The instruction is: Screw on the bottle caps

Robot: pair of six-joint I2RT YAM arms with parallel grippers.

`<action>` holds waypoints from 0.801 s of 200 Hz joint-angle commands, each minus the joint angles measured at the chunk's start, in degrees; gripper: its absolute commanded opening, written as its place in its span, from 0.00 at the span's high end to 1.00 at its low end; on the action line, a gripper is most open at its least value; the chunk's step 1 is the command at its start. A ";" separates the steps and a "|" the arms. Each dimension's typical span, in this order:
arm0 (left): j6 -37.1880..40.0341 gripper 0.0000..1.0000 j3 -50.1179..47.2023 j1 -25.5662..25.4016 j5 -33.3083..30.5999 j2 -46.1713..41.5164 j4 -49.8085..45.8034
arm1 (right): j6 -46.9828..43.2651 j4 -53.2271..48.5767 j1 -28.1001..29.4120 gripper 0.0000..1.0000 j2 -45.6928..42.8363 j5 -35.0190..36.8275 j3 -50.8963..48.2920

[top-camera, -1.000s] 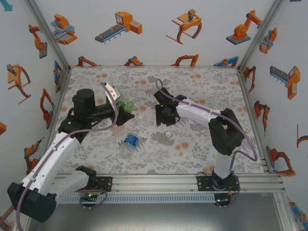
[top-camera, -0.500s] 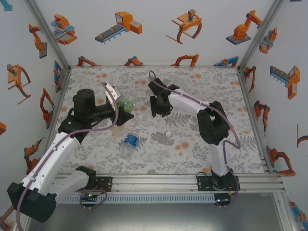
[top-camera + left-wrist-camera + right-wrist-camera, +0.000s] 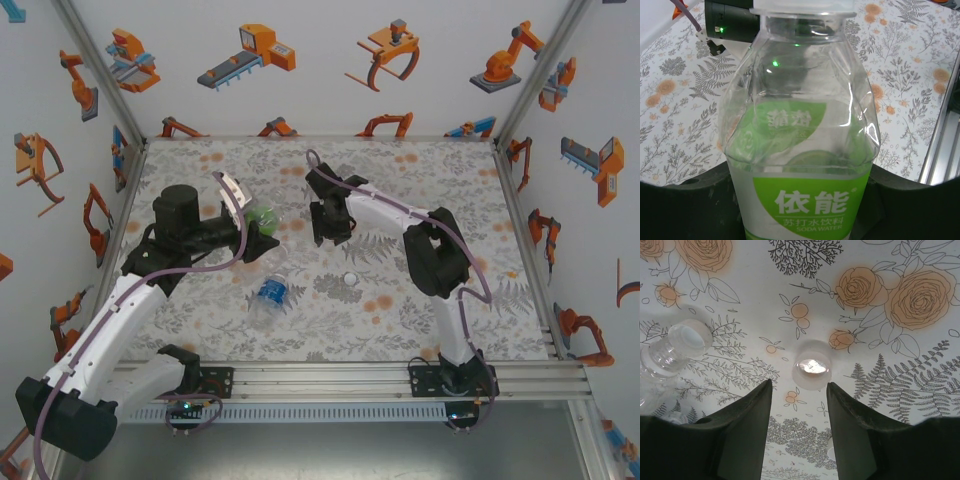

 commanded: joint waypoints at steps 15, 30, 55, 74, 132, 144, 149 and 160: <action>1.09 1.00 0.77 -0.09 0.60 0.16 -0.17 | -0.38 -0.96 -0.20 0.53 1.42 -0.39 2.12; 1.05 1.00 0.77 -0.08 0.59 0.22 -0.17 | -0.40 -0.93 -0.20 0.53 1.72 -0.39 2.46; 1.09 1.00 0.75 -0.14 0.53 0.33 -0.22 | -0.42 -1.13 -0.20 0.53 2.14 -0.30 2.75; 1.08 1.00 0.82 -0.13 0.62 0.42 -0.19 | -0.35 -1.31 -0.20 0.53 2.42 -0.23 2.80; 1.00 1.00 0.86 -0.11 0.66 0.55 -0.19 | -0.51 -1.85 -0.21 0.52 2.83 0.23 2.57; 0.99 1.00 0.86 -0.10 0.60 0.55 -0.23 | -0.49 -1.79 -0.27 0.52 2.84 0.22 2.66; 0.99 1.00 0.86 -0.16 0.57 0.56 -0.23 | -0.50 -1.79 -0.20 0.52 2.85 0.18 2.66; 0.99 1.00 0.86 -0.08 0.59 0.51 -0.17 | -0.52 -1.83 -0.20 0.52 2.83 0.21 2.66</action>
